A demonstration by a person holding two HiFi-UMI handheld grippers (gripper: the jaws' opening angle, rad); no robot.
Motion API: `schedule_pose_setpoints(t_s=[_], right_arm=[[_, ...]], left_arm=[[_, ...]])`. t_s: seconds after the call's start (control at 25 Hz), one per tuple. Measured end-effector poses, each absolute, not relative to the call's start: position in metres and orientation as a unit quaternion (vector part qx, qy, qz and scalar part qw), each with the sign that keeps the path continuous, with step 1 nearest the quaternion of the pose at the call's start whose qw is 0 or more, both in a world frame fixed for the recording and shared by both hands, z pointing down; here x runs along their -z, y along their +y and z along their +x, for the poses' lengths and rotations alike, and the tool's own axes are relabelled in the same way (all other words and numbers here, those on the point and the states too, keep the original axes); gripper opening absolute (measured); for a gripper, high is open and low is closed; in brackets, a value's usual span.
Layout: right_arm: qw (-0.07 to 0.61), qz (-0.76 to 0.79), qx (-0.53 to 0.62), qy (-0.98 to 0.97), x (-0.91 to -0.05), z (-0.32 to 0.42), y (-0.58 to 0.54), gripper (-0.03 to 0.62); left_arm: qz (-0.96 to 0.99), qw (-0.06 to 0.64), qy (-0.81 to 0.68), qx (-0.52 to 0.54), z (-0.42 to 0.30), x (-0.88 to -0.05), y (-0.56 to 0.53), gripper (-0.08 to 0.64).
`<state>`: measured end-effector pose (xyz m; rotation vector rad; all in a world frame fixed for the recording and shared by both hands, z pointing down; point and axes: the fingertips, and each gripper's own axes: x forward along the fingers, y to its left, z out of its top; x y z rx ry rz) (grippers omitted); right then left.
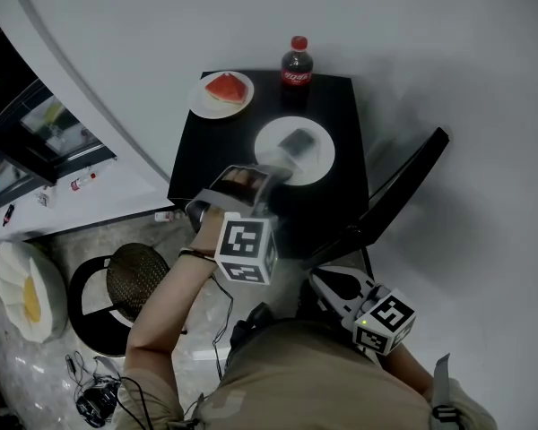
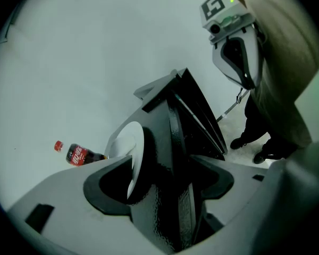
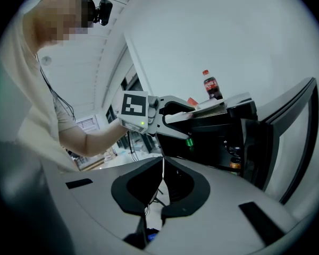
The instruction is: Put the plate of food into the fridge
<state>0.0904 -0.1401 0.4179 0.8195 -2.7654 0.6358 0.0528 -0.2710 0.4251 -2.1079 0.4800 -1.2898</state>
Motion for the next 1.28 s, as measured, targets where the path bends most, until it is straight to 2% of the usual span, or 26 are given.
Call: schedule_pose_setpoints(t_s=[1.28], right_arm=[[0.089,0.282,-0.221,-0.929,-0.418,0.084,-0.13,0.021]], left_arm=[[-0.793,0.323,0.208,0.472,0.052,-0.424,-0.261,0.311]])
